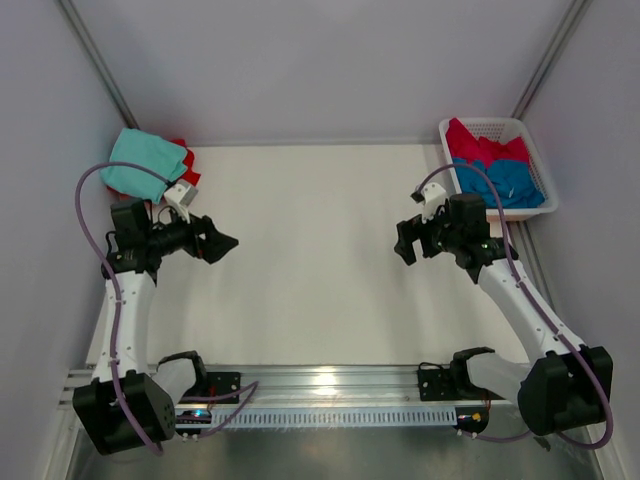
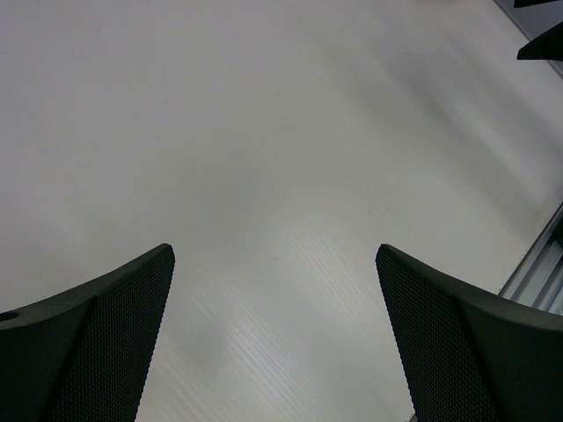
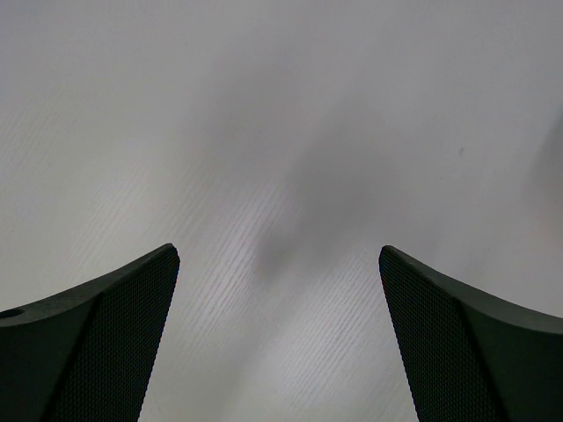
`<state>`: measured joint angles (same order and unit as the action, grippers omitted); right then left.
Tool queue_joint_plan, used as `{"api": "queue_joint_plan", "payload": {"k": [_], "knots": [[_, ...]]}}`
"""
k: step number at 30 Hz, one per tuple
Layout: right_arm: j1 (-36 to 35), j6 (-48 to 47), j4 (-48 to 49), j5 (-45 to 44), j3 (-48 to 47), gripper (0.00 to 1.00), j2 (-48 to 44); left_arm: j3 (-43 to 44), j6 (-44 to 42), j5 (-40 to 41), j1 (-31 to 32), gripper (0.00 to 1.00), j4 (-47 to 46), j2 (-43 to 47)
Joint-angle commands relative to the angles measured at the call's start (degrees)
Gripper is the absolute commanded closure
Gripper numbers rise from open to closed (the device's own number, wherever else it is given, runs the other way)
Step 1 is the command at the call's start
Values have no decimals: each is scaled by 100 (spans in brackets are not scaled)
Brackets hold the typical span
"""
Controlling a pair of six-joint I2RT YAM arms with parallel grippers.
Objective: Fold and stack the t-shirts
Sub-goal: Neatly place the folded tshirt to the corner
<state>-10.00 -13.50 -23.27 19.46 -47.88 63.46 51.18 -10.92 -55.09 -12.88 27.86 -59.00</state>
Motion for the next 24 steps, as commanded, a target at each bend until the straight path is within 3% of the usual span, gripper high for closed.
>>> {"api": "queue_joint_plan", "payload": {"k": [1,13,24], "knots": [[24,31,173,-136,-125,1,78,-55,107,77,-30,1,-456,-146],[24,40,164,181,-90,1,-158,-134,758,1000,-39,1,-913,-33],[16,23,103,427,-90,1,-202,-231,986,711,-30,1,-1080,99]]}}
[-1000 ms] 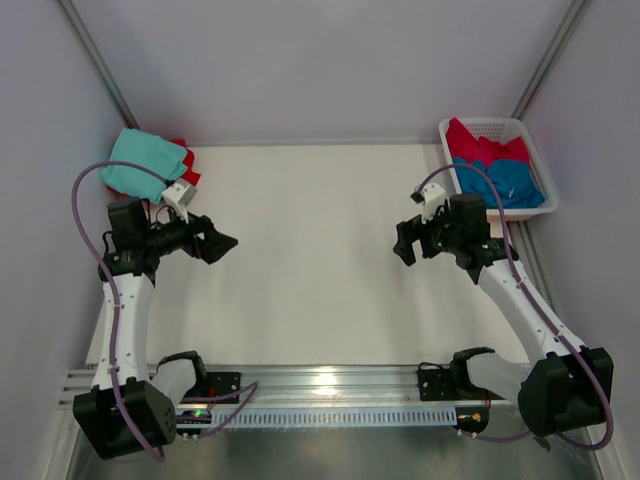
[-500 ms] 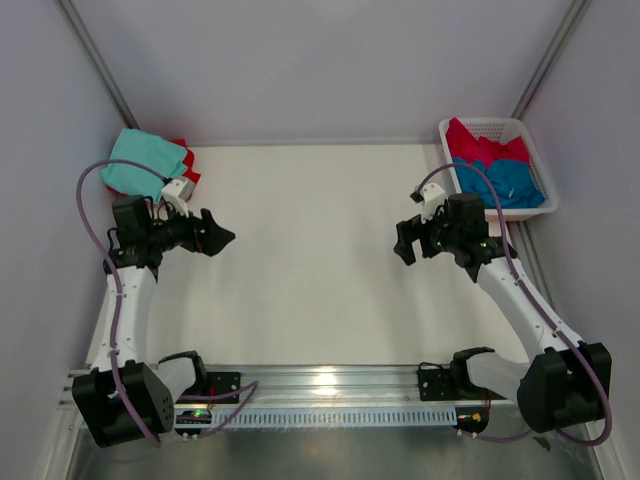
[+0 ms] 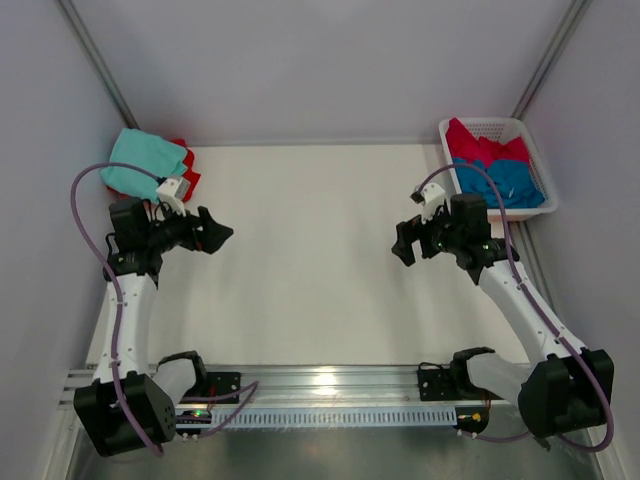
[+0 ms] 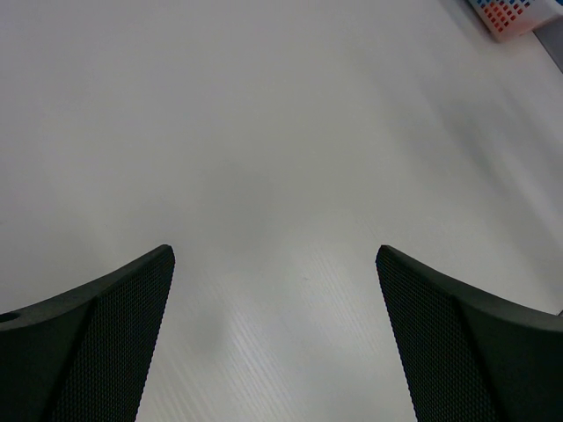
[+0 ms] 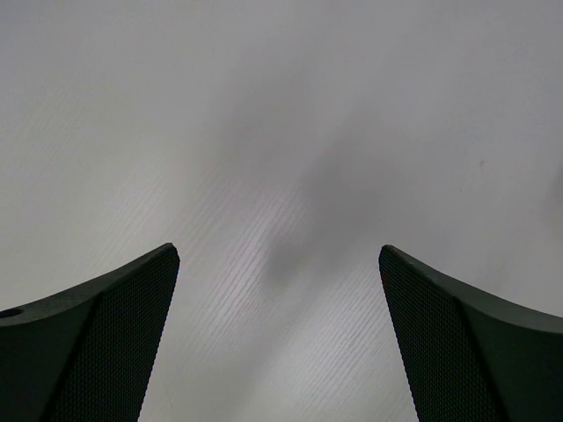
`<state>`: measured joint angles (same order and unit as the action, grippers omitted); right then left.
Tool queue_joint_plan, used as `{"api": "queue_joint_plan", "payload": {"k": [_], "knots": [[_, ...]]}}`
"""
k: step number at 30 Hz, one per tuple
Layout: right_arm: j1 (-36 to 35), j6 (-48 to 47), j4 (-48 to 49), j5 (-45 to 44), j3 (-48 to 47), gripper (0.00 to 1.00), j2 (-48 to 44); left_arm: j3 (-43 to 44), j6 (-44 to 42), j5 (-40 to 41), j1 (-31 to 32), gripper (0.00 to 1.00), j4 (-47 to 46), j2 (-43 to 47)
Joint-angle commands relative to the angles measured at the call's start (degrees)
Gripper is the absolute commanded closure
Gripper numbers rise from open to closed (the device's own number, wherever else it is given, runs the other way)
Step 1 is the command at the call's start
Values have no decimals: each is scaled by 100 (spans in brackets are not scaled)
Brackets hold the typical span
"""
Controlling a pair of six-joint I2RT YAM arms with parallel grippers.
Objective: Fold and stack the t-shirts
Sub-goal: Neatly place the folded tshirt to the corner
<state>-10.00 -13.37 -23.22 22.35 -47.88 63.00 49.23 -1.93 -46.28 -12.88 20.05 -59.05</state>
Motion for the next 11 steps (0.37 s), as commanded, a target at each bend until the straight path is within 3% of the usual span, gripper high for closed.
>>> {"api": "queue_joint_plan", "payload": {"k": [1,11], "knots": [[24,1,99,138,-81,1,-209,-37,88,-171,-30,1,-309,121],[24,-17,99,147,-73,1,-218,-72,97,-188,-30,1,-353,69]]}}
